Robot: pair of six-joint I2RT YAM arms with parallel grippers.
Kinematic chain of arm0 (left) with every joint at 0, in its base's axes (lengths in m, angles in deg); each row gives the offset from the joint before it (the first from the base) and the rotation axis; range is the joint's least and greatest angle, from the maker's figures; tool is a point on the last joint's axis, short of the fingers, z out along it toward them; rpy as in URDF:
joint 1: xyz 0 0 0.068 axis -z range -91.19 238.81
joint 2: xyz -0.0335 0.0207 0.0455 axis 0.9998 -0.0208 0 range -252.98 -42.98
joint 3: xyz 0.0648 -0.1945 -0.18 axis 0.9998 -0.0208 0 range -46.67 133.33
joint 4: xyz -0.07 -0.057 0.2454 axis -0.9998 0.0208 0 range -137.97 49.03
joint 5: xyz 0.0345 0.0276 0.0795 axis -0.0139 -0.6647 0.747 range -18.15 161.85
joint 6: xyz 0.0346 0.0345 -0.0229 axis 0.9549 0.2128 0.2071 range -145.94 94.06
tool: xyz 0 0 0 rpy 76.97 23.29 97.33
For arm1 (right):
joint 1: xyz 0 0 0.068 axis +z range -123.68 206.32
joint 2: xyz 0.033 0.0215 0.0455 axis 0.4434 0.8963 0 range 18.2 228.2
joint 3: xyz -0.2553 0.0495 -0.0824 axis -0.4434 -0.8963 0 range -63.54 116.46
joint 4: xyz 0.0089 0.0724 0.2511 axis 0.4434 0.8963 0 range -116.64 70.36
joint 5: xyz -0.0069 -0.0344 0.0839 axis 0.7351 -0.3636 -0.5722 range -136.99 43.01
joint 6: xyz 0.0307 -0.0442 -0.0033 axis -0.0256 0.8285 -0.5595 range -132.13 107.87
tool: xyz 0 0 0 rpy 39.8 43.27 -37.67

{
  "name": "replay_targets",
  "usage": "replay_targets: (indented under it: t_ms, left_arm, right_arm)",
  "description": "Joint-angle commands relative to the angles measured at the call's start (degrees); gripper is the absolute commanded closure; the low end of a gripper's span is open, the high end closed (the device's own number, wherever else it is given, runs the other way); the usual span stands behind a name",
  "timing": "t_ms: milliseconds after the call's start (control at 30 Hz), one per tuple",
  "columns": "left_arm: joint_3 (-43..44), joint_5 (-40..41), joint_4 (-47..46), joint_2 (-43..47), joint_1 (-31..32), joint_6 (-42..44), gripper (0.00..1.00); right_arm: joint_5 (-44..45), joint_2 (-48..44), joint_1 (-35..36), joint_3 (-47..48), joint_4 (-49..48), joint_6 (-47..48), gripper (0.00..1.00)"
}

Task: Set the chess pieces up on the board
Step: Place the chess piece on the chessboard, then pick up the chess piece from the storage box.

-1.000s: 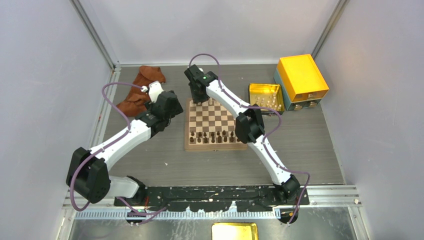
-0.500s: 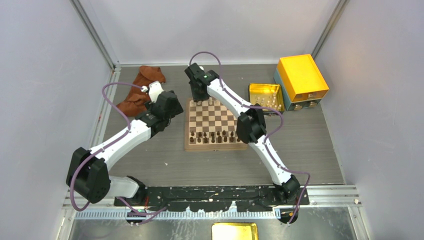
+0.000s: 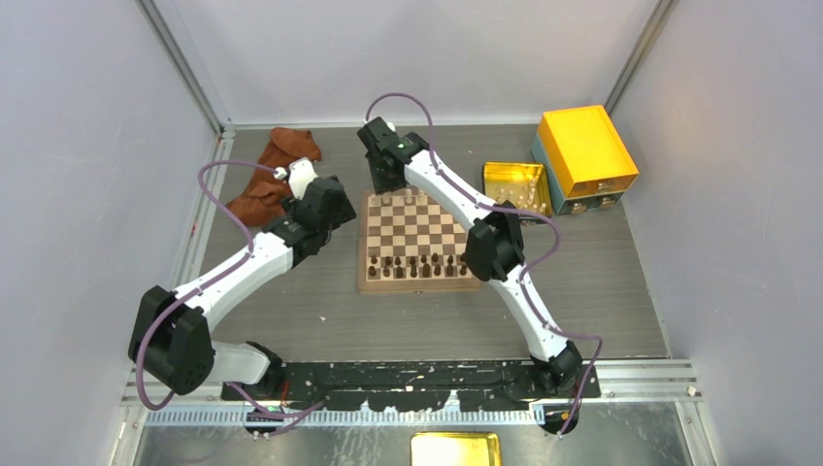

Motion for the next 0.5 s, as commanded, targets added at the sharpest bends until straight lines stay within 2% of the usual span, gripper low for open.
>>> replay_targets:
  t_ms: [0,233,467]
  left_arm:
    - [1.24,0.85,-1.0,0.14,-0.21,-1.07,0.19]
    - [2.21,0.85,-0.56,-0.95,-0.2,-0.32,0.19]
    - [4.34,-0.48,-0.61,-3.85,-0.2,0.24,0.17]
  right_arm:
    - [3.75,-8.31,0.44,-1.09,-3.7,1.71,0.66]
    - [8.01,-15.48,-0.97,-8.09,-6.63,3.14,0.67]
    - [8.99,-26.79,-7.23,-23.32,-14.68,2.65,0.68]
